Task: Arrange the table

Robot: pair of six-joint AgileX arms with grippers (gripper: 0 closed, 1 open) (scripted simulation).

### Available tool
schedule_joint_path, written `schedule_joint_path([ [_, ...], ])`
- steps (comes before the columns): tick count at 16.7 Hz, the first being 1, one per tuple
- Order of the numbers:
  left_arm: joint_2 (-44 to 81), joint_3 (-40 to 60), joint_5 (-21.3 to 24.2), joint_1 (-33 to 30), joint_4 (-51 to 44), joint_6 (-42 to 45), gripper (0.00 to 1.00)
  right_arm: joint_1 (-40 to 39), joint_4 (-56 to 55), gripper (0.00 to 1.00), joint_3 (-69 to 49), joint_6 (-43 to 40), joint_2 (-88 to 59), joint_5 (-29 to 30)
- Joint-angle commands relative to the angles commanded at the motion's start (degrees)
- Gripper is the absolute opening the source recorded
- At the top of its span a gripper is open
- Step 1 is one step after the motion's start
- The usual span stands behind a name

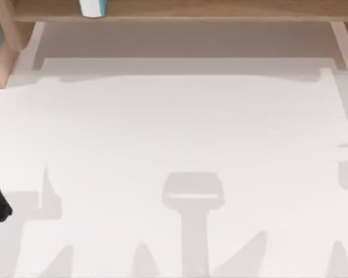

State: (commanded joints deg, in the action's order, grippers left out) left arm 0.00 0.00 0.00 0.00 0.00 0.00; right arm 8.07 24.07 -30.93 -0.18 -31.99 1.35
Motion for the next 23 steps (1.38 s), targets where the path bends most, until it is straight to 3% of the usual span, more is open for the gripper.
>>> schedule_joint_path([
  [14, 0.0, 0.0, 0.0, 0.0, 0.0, 0.0, 1.00, 13.0, 44.8, 1.00, -87.1, -8.3, -91.5, 0.4],
  [18, 0.0, 0.0, 0.0, 0.0, 0.0, 0.0, 1.00, 13.7, 51.4, 1.00, -103.0, -11.0, -108.6, -0.8],
  [23, 0.0, 0.0, 0.0, 0.0, 0.0, 0.0, 1.00, 12.9, 53.5, 1.00, -110.9, -12.4, -116.6, -2.1],
])
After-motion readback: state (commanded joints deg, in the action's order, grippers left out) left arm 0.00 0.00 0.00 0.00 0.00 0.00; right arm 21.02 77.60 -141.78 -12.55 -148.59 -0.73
